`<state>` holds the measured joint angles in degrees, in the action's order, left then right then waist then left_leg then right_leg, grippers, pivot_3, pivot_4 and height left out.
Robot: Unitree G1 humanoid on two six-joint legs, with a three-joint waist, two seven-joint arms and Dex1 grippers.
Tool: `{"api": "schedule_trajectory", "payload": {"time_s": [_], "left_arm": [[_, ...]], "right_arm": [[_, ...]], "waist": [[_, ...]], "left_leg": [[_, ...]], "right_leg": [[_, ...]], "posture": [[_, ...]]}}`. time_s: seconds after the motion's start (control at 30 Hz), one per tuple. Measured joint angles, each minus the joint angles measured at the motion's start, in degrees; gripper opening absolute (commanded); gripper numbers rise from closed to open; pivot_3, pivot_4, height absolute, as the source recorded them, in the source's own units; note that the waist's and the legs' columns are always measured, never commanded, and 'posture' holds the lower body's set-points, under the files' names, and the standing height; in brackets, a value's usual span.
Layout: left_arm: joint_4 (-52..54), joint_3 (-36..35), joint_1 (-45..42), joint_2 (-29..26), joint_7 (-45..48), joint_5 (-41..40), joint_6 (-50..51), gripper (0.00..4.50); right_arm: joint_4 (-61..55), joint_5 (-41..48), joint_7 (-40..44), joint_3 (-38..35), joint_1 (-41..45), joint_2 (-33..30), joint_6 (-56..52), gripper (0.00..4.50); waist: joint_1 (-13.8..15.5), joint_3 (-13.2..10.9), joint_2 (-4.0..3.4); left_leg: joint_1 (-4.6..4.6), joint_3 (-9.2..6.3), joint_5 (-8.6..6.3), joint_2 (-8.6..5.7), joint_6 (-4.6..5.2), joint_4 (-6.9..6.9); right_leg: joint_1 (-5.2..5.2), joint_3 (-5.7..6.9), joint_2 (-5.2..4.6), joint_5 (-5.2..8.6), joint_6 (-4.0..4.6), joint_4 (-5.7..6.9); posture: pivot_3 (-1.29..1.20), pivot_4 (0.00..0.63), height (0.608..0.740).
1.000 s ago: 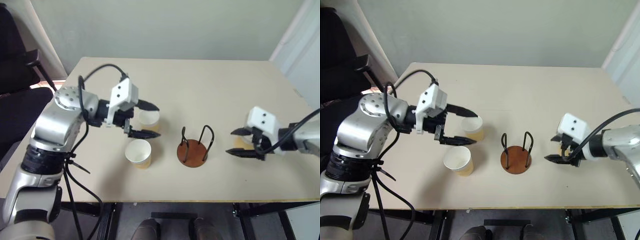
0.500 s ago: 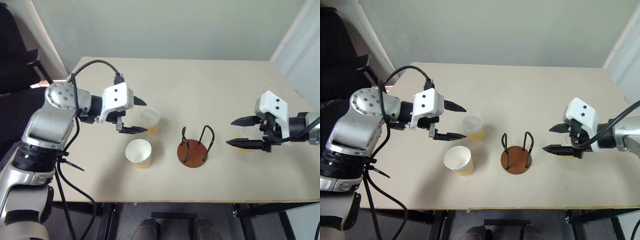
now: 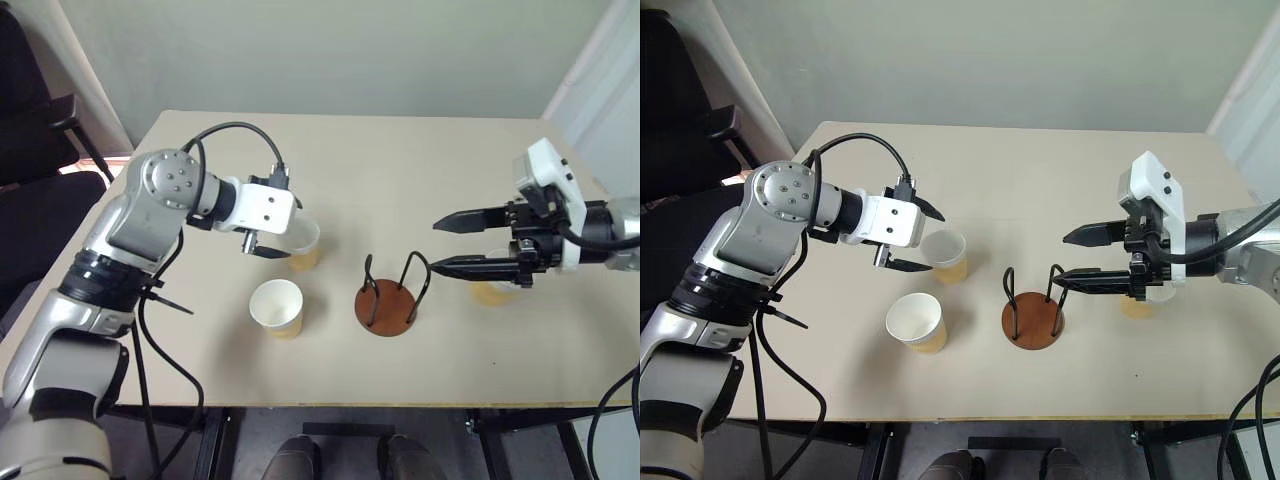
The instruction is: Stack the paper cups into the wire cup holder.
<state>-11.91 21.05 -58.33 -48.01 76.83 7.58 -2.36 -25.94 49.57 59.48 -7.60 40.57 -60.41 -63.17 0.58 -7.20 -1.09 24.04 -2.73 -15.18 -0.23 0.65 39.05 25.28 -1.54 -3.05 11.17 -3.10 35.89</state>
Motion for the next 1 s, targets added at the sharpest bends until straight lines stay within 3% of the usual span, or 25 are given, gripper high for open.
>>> {"api": "schedule_trajectory", "payload": {"time_s": [0.83,1.0], "left_arm": [[-11.09,3.97,-2.13,6.81,-1.02,10.02,-6.76,4.50],[-16.56,5.67,-3.55,8.90,-2.06,11.83,-10.42,3.30]], "right_arm": [[0.72,0.86,0.69,0.37,1.02,-0.95,3.03,3.49],[0.67,0.89,0.85,0.37,0.63,-0.96,3.86,3.52]], "waist": [[0.04,0.01,-0.01],[0.07,0.01,-0.01]], "left_leg": [[0.00,0.01,0.00,0.00,0.00,0.07],[0.00,0.01,0.00,0.01,0.01,0.07]], "right_leg": [[0.03,0.00,-0.01,-0.01,-0.01,0.09],[0.04,0.00,-0.01,-0.02,-0.03,0.09]], "posture": [[0.00,0.150,0.740],[0.00,0.150,0.740]]}}
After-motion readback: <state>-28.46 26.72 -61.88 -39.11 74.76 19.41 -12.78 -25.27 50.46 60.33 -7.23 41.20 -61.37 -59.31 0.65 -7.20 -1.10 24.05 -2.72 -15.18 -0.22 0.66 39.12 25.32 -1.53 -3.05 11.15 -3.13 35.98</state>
